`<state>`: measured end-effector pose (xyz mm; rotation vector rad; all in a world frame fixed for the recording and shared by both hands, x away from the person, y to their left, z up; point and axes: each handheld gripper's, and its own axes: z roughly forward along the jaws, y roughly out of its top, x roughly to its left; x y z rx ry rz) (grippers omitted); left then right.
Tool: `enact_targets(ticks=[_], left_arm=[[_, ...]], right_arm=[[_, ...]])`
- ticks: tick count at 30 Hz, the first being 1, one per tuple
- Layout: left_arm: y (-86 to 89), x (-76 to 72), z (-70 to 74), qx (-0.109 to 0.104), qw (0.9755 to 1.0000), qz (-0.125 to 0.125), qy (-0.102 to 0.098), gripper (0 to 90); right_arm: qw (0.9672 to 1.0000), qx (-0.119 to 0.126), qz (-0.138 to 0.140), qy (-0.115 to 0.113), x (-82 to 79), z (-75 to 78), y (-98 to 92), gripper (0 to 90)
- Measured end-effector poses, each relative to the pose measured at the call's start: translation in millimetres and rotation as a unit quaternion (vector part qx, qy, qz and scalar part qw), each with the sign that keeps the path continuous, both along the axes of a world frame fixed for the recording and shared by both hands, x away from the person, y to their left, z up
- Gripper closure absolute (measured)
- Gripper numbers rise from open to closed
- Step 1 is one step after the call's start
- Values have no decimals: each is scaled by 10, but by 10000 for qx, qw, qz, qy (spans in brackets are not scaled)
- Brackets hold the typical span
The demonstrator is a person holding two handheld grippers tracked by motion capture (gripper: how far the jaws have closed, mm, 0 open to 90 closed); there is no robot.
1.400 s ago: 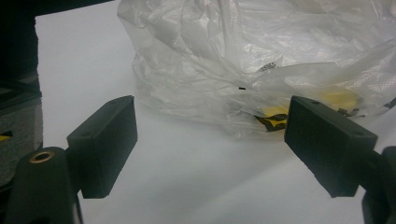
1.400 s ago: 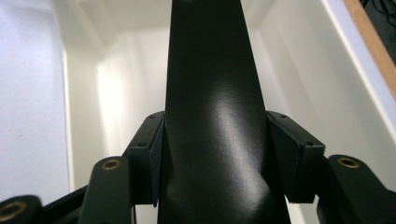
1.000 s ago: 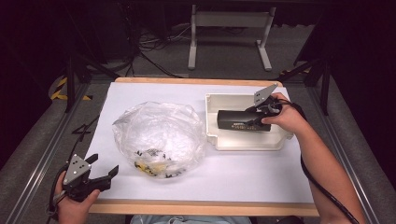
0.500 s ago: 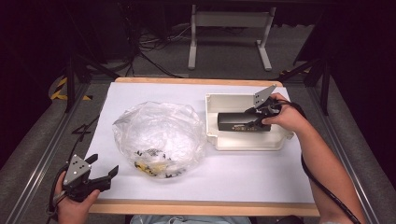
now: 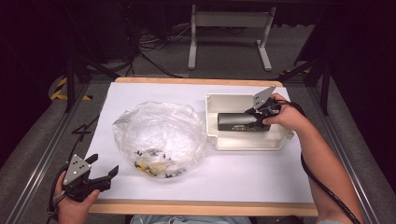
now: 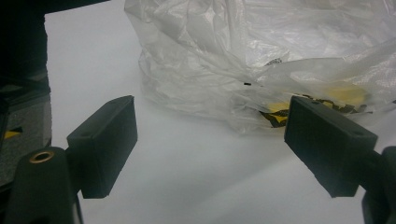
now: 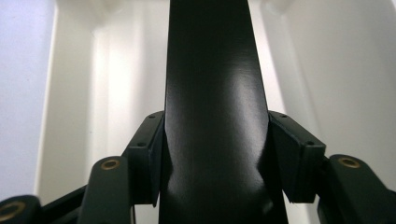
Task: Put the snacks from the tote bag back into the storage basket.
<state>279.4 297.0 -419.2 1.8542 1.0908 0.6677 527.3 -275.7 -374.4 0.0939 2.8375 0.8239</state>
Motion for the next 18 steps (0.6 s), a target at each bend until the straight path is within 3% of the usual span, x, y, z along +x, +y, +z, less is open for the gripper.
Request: enact_targets(ticks=[12,18], left_arm=[[-13,10,-1,17,10000,-20,6,181],[-11,16,0,31,10000,-31,2,181]], right_arm=[[9999,-2,57,118,-6,-50,-2,427],[9996,-222,2,162,-1,-98,7,414]])
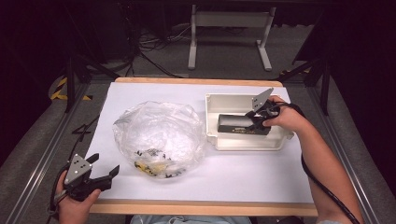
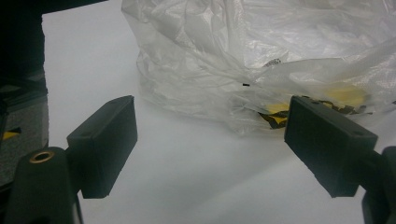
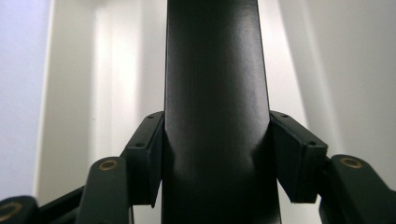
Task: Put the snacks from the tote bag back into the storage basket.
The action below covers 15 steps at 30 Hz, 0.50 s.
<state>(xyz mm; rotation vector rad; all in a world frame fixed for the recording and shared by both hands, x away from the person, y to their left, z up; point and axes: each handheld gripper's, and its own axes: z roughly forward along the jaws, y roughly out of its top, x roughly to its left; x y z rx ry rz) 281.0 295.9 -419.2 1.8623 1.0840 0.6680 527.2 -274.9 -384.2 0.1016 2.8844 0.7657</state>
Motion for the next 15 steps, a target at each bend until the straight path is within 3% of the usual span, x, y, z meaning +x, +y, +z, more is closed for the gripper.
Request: enact_targets(ticks=[11,15], left_arm=[[-8,7,2,-24,10000,-5,-10,181],[-15,19,6,-24,10000,-30,-5,181]], right_arm=[[9996,216,-172,-38,-34,94,13,285],[9980,492,-389,-121,-72,187,3,239]])
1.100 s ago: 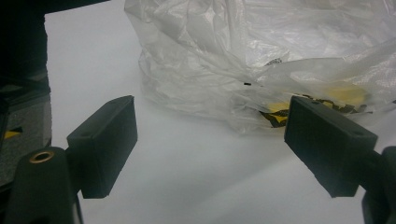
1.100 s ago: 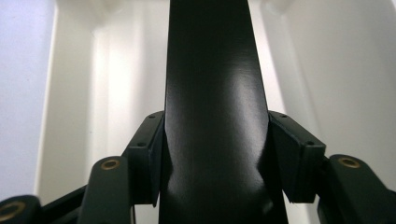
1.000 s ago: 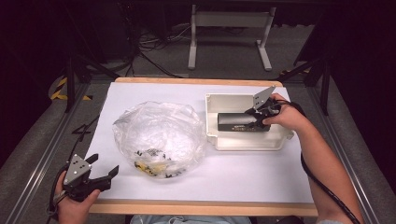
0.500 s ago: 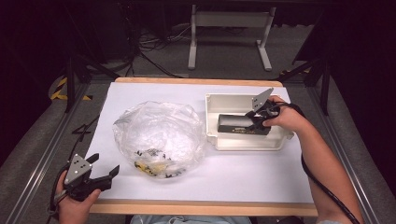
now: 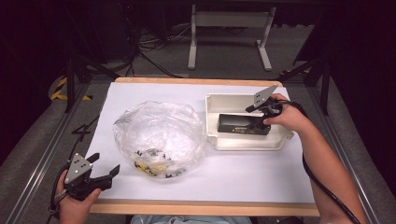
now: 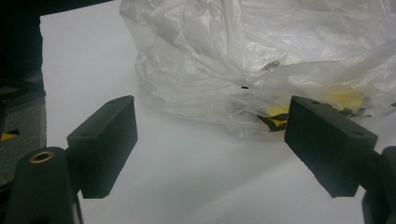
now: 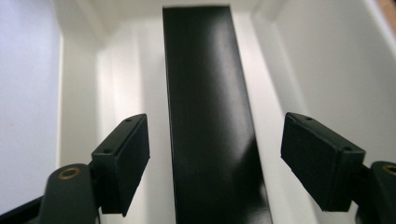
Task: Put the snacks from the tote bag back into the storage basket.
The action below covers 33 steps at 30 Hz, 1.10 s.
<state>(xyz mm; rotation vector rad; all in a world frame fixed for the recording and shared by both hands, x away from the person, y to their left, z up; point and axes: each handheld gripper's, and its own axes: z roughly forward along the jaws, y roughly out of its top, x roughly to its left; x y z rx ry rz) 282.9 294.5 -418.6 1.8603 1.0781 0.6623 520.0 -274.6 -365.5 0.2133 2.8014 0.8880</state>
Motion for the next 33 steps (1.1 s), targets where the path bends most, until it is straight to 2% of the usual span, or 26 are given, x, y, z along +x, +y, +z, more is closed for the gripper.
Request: enact_targets(ticks=[4,7,9,12,14,16,17,18,22,25,27,28,30,33], left_arm=[[-10,14,0,1,10000,-37,-1,181],[-12,17,2,-15,10000,-27,-3,181],[-11,18,3,-17,10000,-27,-4,181],[-11,18,6,-19,10000,-22,-14,181],[-14,18,7,-22,10000,-21,-18,181],[-14,19,8,-19,10000,-17,-20,181],[-14,20,9,-22,10000,-15,-18,181],[-14,20,9,-26,10000,-14,-18,181],[-13,29,8,-18,10000,-23,-16,181],[-17,36,7,-28,10000,-31,-5,181],[-21,42,7,-42,10000,-42,6,181],[-24,45,6,-46,10000,-45,4,181],[-25,48,5,-45,10000,-55,5,181],[-23,61,6,-72,9999,-86,7,181]], right_arm=[[9994,229,-258,-31,-56,125,-16,173],[9974,459,-542,-93,-99,214,-33,133],[9955,618,-704,-167,-126,274,-54,114],[9909,925,-959,-211,-172,347,-94,100],[9898,973,-1016,-219,-185,362,-105,97],[9870,1107,-1149,-211,-215,384,-124,90],[9831,1266,-1300,-249,-248,412,-142,76],[9806,1359,-1383,-301,-267,428,-150,68],[9723,1642,-1607,-436,-369,486,-167,61],[9699,1742,-1649,-424,-423,516,-164,60],[9665,1857,-1714,-454,-512,569,-156,53],[9659,1876,-1730,-436,-548,592,-154,54],[9630,1892,-1812,-625,-629,629,-147,54],[9588,2000,-1899,-674,-751,680,-142,53]])
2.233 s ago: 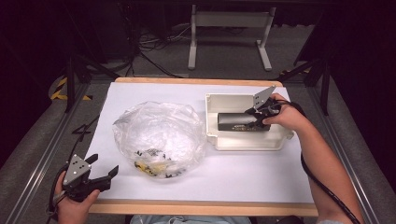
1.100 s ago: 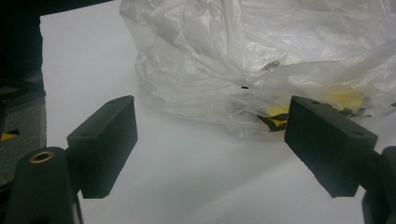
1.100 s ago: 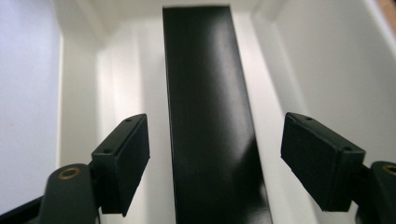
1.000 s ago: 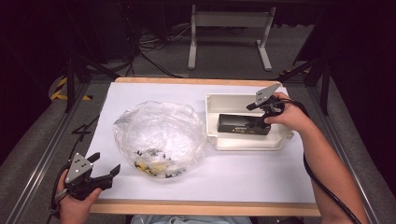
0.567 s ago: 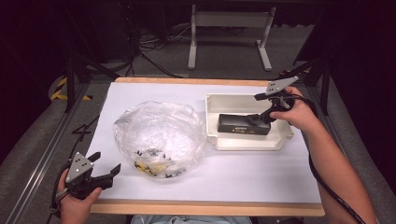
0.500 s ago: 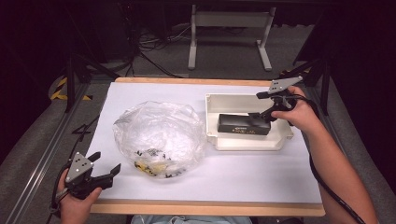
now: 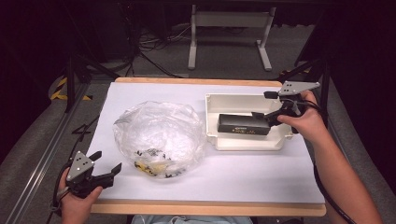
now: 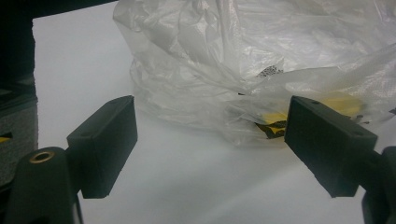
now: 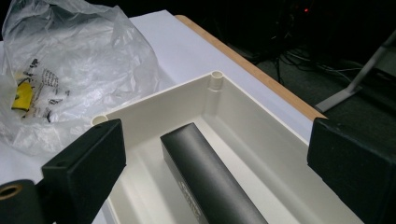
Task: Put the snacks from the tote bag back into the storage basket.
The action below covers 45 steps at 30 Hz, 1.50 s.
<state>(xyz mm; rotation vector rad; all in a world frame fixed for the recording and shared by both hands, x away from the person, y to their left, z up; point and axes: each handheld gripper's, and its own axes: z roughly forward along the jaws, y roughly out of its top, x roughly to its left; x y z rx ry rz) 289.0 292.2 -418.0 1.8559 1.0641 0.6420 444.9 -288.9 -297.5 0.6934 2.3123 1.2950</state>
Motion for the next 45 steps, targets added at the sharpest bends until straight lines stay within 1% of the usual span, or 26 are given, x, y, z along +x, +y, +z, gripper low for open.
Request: enact_targets(ticks=[1,4,5,6,9,10,12,13,16,18,19,20,23,24,26,30,32,35,38,39,41,44,45], left_arm=[[0,9,1,-6,10000,-10,5,181],[0,34,2,-21,10000,-40,16,181],[0,34,2,-21,10000,-40,16,181],[-2,43,1,-41,10000,-53,25,181],[-5,60,5,-50,9999,-103,40,181],[-11,63,5,-47,9999,-97,33,181],[-14,65,5,-56,9999,-103,32,181],[-13,67,5,-58,9999,-113,32,181],[-10,73,7,-101,9999,-130,38,181],[-10,77,6,-104,9998,-143,40,181],[-9,79,6,-96,9998,-156,40,181],[-9,79,6,-96,9998,-156,40,181],[-1,82,7,-128,9998,-177,42,180],[1,83,7,-131,9997,-186,34,181],[3,85,8,-139,9997,-202,29,181],[-2,91,8,-129,9997,-224,43,182],[-1,92,7,-122,9997,-230,44,183],[9,96,1,-123,9996,-246,50,183],[16,112,-14,-130,9995,-260,79,182],[15,119,-24,-138,9995,-261,74,181],[21,130,-39,-99,9996,-251,48,177],[33,140,-57,-105,9997,-226,-10,171],[36,141,-63,-87,9997,-215,-20,171]], right_arm=[[10000,21,-34,-39,-41,14,2,51],[9998,77,-161,-55,-190,54,5,52],[9998,77,-161,-55,-190,54,5,52],[9998,103,-165,-49,-225,61,3,51],[9993,275,-194,-132,-342,61,3,51],[9992,323,-197,-116,-368,55,5,50],[9988,441,-189,-99,-457,18,18,47],[9987,463,-180,-91,-494,0,27,47],[9987,484,-174,-39,-601,-53,50,47],[9991,411,-124,1,-657,-79,62,47],[9990,431,-66,-21,-704,-105,71,47],[9990,431,-66,-21,-704,-105,71,47],[9984,559,-4,-3,-793,-164,91,47],[9983,588,4,-17,-825,-193,100,47],[9978,663,25,24,-875,-254,116,46],[9986,522,-22,15,-945,-357,137,46],[9987,505,-81,9,-986,-414,136,46],[9982,578,-168,22,-1048,-515,120,46],[9973,698,-196,76,-1084,-667,99,46],[9972,703,-205,119,-1088,-722,92,46],[9975,632,-280,149,-1091,-826,77,46],[9981,485,-370,128,-1096,-947,66,46],[9978,525,-390,136,-1100,-986,63,46]])
